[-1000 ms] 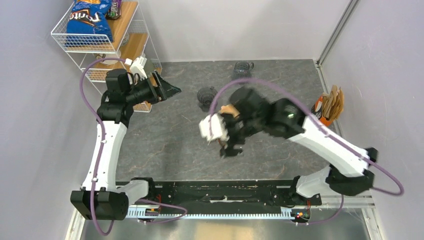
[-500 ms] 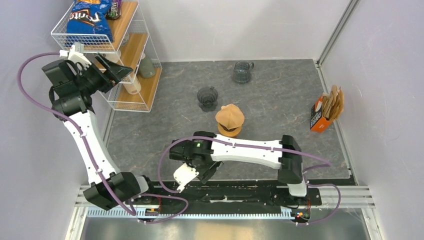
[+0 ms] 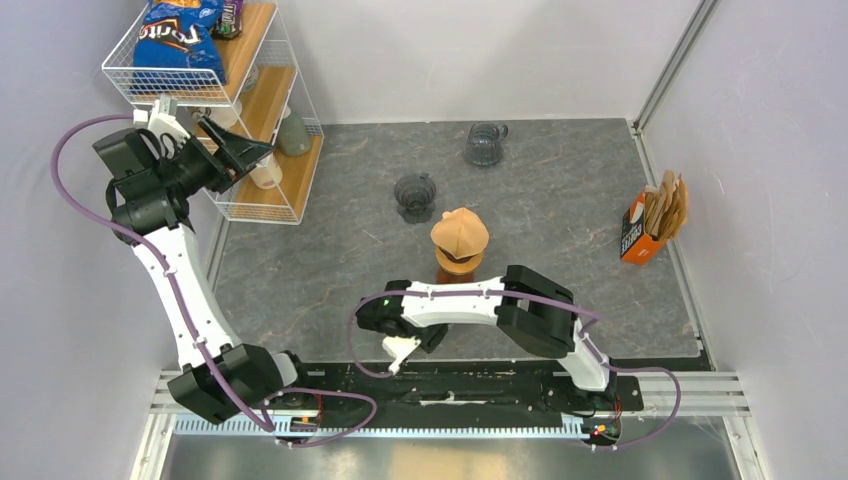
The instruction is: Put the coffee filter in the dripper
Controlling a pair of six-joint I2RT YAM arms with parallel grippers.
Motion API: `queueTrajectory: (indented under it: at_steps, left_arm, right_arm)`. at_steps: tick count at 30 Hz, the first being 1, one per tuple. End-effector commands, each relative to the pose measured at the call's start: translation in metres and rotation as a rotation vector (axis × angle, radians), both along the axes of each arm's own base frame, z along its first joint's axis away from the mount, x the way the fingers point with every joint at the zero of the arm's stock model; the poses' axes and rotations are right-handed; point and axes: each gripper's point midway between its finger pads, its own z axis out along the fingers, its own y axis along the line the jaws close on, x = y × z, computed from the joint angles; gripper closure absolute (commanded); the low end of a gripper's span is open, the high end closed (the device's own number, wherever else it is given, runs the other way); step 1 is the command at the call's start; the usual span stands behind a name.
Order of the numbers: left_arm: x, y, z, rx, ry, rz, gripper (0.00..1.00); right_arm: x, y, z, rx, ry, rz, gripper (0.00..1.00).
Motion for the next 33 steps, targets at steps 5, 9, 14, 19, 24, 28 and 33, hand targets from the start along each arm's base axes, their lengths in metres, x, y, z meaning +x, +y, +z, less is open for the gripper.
queueTrajectory:
  at_steps: [5,9,14,19,24,28,33]
  left_arm:
    - [-0.007,-0.009,0.012,-0.014,-0.054,-0.035,0.13]
    - [-0.005,-0.009,0.015,-0.024,-0.061,-0.034,0.13]
    - [-0.007,-0.010,0.017,-0.011,-0.074,-0.039,0.13]
    - [-0.008,-0.011,0.015,-0.014,-0.071,-0.039,0.13]
    - [-0.007,-0.010,0.014,-0.019,-0.069,-0.036,0.13]
    - [-0.006,-0.010,0.016,-0.023,-0.074,-0.037,0.13]
    - [-0.006,-0.010,0.014,-0.025,-0.070,-0.040,0.13]
  right_arm:
    - [0.043,-0.001,-0.008,-0.014,-0.110,0.002,0.35]
    - [0.047,0.003,-0.011,-0.021,-0.112,0.016,0.33]
    - [0.051,0.005,-0.014,-0.025,-0.105,0.026,0.32]
    - [0.067,-0.007,-0.016,-0.059,-0.122,0.024,0.31]
    - [0.083,-0.018,-0.014,-0.081,-0.132,0.019,0.30]
    - [0.097,-0.029,-0.017,-0.097,-0.137,-0.004,0.30]
    - [0.114,-0.049,-0.021,-0.118,-0.143,-0.020,0.30]
